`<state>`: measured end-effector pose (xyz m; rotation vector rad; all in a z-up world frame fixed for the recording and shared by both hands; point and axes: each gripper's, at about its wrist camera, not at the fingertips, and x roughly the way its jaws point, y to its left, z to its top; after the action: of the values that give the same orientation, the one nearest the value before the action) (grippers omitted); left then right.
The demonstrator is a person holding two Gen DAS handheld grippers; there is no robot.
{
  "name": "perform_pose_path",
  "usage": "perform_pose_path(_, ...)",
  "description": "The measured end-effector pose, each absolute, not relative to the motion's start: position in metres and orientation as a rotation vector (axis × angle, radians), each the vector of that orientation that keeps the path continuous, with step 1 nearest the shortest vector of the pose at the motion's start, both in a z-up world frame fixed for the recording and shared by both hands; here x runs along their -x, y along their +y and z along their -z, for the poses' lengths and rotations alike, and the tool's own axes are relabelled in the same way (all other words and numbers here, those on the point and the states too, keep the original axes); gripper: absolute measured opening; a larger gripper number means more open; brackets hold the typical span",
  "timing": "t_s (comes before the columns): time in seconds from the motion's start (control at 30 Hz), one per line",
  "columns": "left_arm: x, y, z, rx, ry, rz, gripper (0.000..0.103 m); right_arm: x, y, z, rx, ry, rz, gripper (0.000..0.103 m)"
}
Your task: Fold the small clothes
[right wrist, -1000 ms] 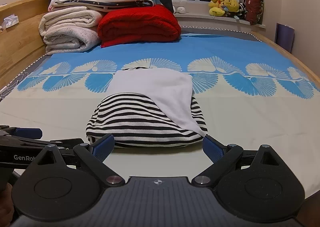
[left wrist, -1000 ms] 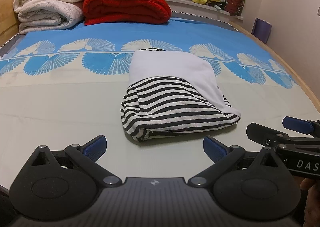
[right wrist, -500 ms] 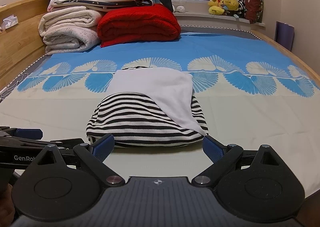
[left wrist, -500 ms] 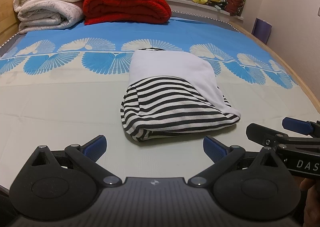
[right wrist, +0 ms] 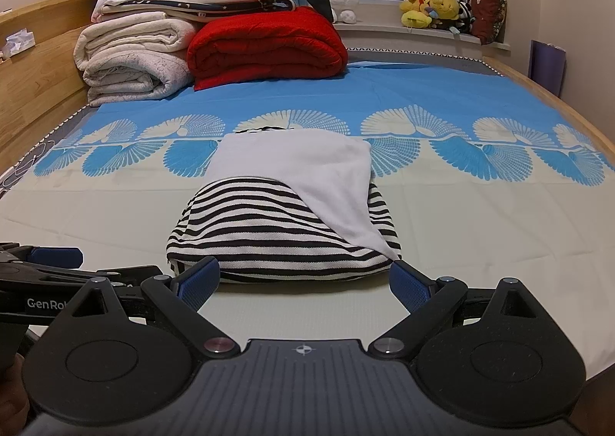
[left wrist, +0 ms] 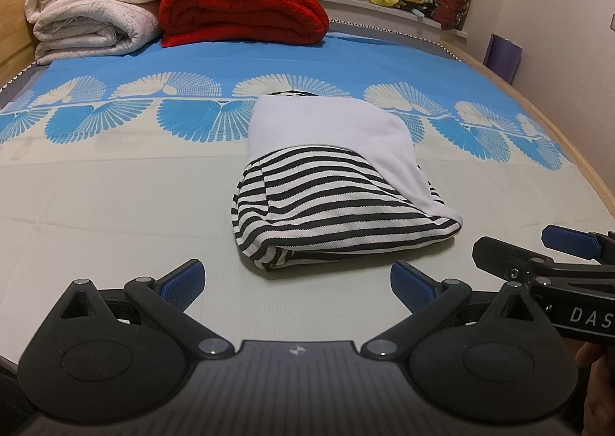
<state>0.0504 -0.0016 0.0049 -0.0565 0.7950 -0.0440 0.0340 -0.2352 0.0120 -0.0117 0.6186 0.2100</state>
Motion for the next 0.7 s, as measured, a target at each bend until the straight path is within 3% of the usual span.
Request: perform_pose_path(0.7, -0.0496, -0.0034, -0.0014, 0.059, 0.795, 0.041, 0.103, -0.0343, -0.2326, -0.0106, 0.007, 0.622, -0.208, 0.095)
